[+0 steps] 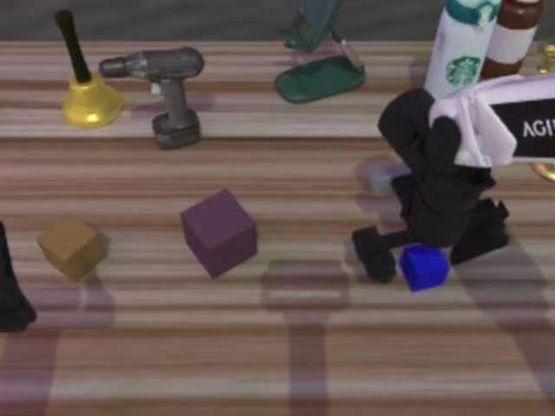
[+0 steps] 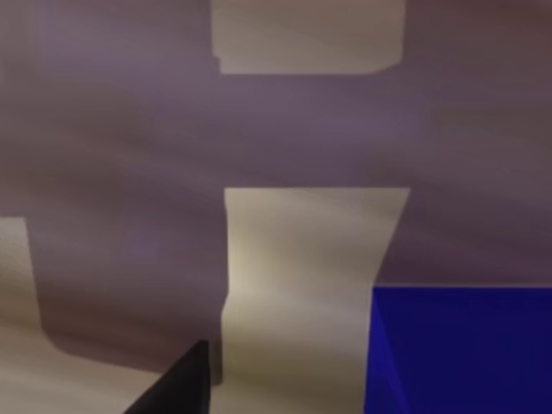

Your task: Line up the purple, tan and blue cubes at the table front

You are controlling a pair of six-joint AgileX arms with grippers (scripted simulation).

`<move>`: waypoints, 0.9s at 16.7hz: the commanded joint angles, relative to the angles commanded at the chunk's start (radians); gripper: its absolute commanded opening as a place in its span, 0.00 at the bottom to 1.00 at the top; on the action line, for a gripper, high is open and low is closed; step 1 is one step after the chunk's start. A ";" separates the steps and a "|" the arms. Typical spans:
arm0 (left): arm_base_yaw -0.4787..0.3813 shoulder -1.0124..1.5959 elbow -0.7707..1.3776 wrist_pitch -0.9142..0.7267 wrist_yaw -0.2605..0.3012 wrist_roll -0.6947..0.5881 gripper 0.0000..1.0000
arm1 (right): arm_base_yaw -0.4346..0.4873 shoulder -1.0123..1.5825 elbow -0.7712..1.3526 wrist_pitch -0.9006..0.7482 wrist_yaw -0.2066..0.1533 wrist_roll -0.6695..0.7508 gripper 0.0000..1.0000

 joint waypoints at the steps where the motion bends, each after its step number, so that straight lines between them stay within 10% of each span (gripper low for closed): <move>1: 0.000 0.000 0.000 0.000 0.000 0.000 1.00 | 0.000 0.000 0.000 0.000 0.000 0.000 0.47; 7: 0.000 0.000 0.000 0.000 0.000 0.000 1.00 | 0.000 0.000 0.000 0.000 0.000 0.000 0.02; 15: 0.000 0.000 0.000 0.000 0.000 0.000 1.00 | 0.000 0.000 0.000 0.000 0.000 0.000 0.00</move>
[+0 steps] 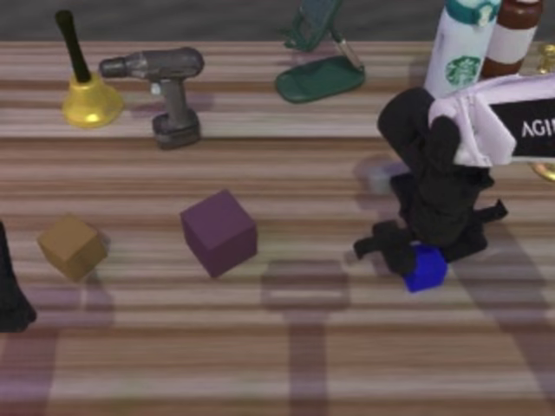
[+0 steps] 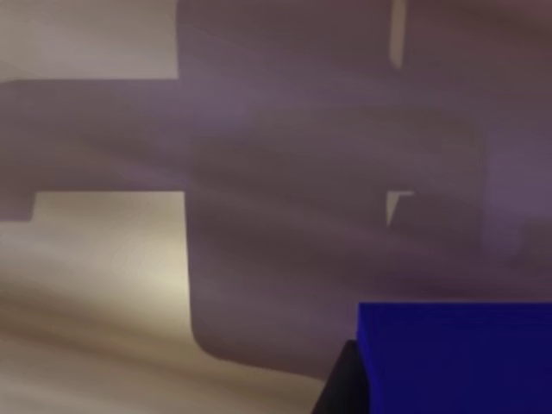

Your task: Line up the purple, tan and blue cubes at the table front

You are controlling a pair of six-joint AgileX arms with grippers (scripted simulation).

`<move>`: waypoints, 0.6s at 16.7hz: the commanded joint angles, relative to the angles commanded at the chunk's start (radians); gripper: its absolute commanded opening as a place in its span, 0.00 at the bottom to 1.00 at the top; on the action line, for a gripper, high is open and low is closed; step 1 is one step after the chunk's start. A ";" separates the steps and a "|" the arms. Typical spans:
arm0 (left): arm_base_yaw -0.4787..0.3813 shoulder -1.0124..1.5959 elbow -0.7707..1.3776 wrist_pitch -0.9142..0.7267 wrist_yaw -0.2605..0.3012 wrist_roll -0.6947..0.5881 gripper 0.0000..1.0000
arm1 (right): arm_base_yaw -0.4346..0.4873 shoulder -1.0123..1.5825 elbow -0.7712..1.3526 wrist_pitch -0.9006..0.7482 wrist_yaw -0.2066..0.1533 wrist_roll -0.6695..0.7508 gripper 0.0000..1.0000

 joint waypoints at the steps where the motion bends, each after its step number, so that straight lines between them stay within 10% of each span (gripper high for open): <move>1: 0.000 0.000 0.000 0.000 0.000 0.000 1.00 | -0.002 -0.037 0.014 -0.016 0.006 -0.003 0.00; 10: 0.000 0.000 0.000 0.000 0.000 0.000 1.00 | 0.006 -0.140 0.148 -0.255 0.005 -0.006 0.00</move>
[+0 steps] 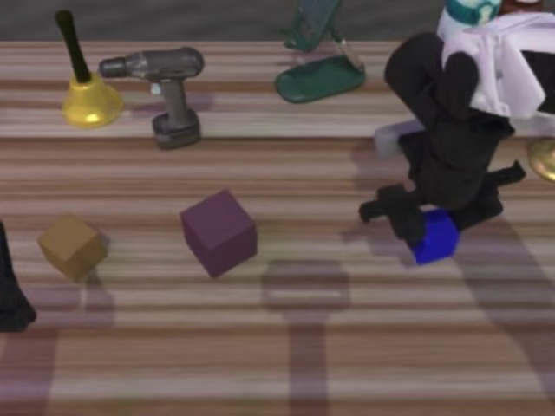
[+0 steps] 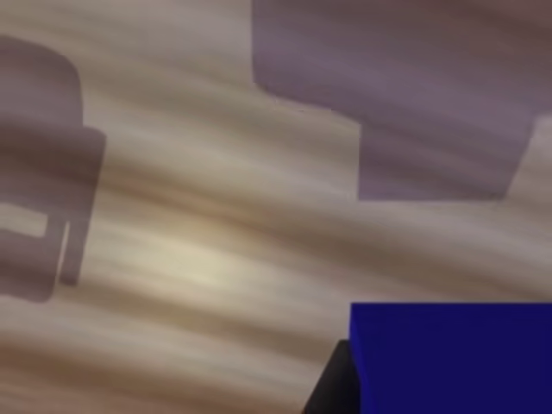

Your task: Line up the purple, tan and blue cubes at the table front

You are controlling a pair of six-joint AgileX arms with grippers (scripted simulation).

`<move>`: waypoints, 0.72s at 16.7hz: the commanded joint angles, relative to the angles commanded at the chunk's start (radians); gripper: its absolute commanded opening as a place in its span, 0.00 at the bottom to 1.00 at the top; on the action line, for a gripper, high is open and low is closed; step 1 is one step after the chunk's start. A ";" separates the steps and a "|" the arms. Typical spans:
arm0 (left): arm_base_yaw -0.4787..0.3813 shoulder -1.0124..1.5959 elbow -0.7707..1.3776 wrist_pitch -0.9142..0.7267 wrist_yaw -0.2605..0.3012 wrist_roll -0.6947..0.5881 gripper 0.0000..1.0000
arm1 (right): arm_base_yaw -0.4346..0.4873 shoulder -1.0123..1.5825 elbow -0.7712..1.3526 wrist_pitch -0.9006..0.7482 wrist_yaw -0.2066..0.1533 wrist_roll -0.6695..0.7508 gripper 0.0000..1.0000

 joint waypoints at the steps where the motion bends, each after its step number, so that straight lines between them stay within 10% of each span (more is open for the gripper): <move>1: 0.000 0.000 0.000 0.000 0.000 0.000 1.00 | 0.000 -0.004 0.003 -0.005 0.000 0.000 0.00; 12: 0.000 0.000 0.000 0.000 0.000 0.000 1.00 | 0.118 -0.104 -0.099 -0.011 0.006 0.269 0.00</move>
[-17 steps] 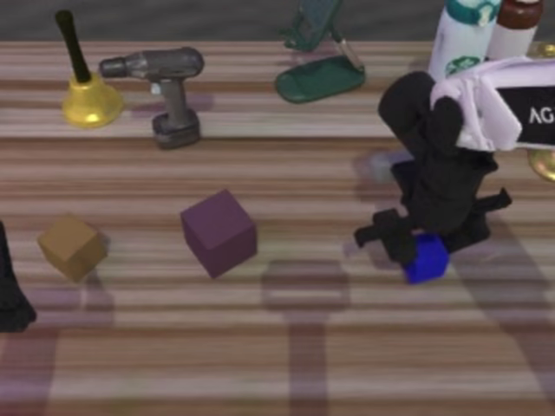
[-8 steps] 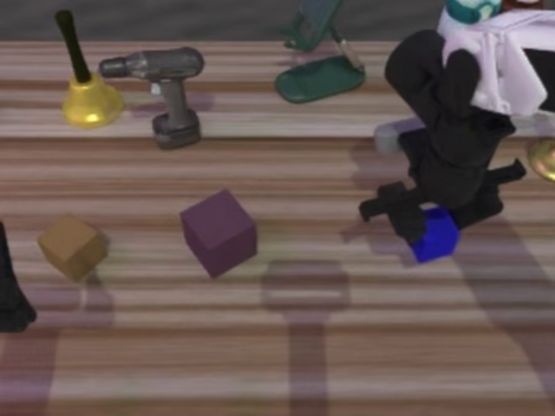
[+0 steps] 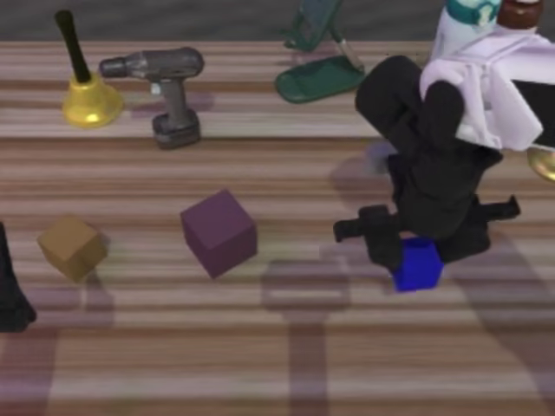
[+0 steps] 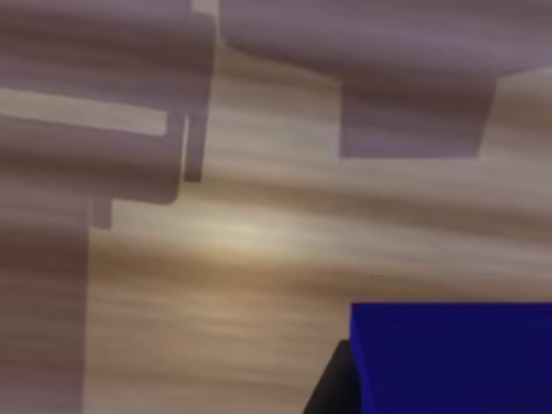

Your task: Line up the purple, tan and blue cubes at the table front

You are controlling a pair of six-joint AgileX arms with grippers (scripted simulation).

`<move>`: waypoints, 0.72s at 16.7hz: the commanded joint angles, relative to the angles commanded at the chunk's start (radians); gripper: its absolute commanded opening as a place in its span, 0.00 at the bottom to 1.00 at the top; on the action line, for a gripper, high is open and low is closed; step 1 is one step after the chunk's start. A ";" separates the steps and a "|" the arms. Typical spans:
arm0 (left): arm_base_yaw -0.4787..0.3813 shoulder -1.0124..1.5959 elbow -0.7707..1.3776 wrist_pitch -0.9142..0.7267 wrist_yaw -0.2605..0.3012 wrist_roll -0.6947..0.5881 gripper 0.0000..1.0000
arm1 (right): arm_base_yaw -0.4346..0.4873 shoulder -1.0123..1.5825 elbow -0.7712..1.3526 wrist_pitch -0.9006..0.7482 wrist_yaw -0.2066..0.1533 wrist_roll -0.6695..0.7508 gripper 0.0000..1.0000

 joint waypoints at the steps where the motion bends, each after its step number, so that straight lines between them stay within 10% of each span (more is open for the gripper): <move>1: 0.000 0.000 0.000 0.000 0.000 0.000 1.00 | 0.026 -0.020 -0.021 -0.002 0.001 0.057 0.00; 12: 0.000 0.000 0.000 0.000 0.000 0.000 1.00 | 0.126 -0.108 -0.104 -0.001 0.006 0.266 0.00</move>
